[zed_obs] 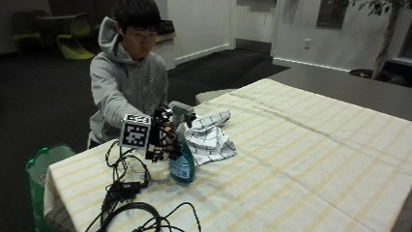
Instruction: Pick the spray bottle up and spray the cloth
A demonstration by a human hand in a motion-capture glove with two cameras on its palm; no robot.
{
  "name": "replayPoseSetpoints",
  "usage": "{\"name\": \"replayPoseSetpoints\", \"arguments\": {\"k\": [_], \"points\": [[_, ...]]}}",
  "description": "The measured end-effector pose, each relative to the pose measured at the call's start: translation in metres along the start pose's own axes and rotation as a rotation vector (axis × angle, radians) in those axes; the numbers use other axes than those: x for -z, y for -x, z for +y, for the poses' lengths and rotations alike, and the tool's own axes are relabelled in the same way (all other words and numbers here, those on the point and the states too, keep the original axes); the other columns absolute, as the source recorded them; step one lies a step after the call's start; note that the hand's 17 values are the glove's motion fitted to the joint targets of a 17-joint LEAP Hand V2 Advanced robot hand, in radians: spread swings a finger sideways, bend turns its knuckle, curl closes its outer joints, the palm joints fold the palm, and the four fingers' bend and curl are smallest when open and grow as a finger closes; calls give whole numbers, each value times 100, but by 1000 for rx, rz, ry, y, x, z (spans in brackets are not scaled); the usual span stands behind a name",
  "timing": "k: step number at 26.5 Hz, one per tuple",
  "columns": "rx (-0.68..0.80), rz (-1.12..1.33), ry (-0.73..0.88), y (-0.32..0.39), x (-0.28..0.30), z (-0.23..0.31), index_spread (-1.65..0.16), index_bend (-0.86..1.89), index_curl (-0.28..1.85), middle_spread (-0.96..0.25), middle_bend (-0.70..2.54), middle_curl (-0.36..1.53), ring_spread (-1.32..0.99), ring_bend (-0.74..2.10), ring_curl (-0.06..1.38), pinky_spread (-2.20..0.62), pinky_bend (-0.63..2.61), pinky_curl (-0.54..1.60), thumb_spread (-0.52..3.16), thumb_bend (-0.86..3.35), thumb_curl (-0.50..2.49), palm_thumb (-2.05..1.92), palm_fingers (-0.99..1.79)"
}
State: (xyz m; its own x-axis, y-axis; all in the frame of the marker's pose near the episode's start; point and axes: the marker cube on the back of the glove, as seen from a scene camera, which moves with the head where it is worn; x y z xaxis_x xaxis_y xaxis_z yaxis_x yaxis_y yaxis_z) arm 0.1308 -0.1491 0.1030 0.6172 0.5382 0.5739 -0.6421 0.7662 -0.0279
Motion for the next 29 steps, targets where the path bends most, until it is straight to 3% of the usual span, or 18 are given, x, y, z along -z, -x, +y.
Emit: {"name": "replayPoseSetpoints", "arguments": {"k": [11, 15, 24, 29], "points": [[-101, 24, 188, -12, -4, -2, -26, 21, 25, -7, 33, 36, -5, 59, 32, 12, 40, 31, 101, 1, 38, 85, 81], [-123, 139, 263, -11, 8, 6, -25, 19, 28, -8, 34, 37, -6, 52, 32, 11, 37, 31, 101, 2, 39, 90, 83], [11, 408, 150, 1, 35, 23, -24, 9, 28, -9, 24, 36, -8, 48, 32, 1, 47, 35, 100, -1, 39, 95, 96], [155, 454, 90, 6, 53, 32, -23, 7, 26, -8, 23, 37, -11, 51, 34, -11, 57, 37, 96, -2, 39, 96, 114]]}}
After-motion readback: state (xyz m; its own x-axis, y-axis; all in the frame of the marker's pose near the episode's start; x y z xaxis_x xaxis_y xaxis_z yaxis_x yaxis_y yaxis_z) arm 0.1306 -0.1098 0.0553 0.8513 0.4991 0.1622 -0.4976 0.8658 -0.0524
